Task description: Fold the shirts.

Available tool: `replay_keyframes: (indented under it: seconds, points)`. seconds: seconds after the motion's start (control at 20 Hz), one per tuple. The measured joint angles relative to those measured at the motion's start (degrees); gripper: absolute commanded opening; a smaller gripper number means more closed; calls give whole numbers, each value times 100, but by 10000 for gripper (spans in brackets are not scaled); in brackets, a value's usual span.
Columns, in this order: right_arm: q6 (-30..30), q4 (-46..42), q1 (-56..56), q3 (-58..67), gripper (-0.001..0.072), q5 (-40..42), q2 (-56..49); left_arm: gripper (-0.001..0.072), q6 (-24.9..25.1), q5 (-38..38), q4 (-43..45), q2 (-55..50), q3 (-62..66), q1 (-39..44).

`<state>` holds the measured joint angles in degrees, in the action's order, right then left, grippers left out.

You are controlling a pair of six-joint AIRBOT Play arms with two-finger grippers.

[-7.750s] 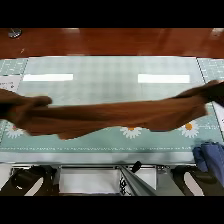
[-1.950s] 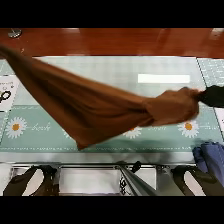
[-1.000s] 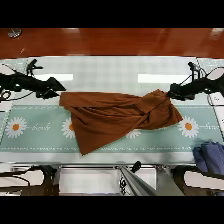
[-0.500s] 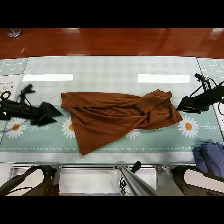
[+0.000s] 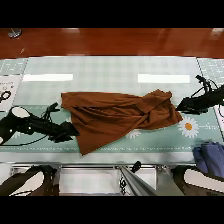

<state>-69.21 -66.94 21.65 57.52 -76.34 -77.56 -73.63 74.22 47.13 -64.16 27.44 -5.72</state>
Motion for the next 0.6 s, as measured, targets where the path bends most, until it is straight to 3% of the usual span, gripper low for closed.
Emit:
replay_keyframes:
  seconds: [0.4, 0.6]
  points:
    - [7, 24, 4, 0, 487, 2, 0, 603, -55, -501, -238, -466, -138, 588]
    - [7, 20, 4, 0, 499, 4, 0, 77, -35, -1353, -876, -831, -151, 966]
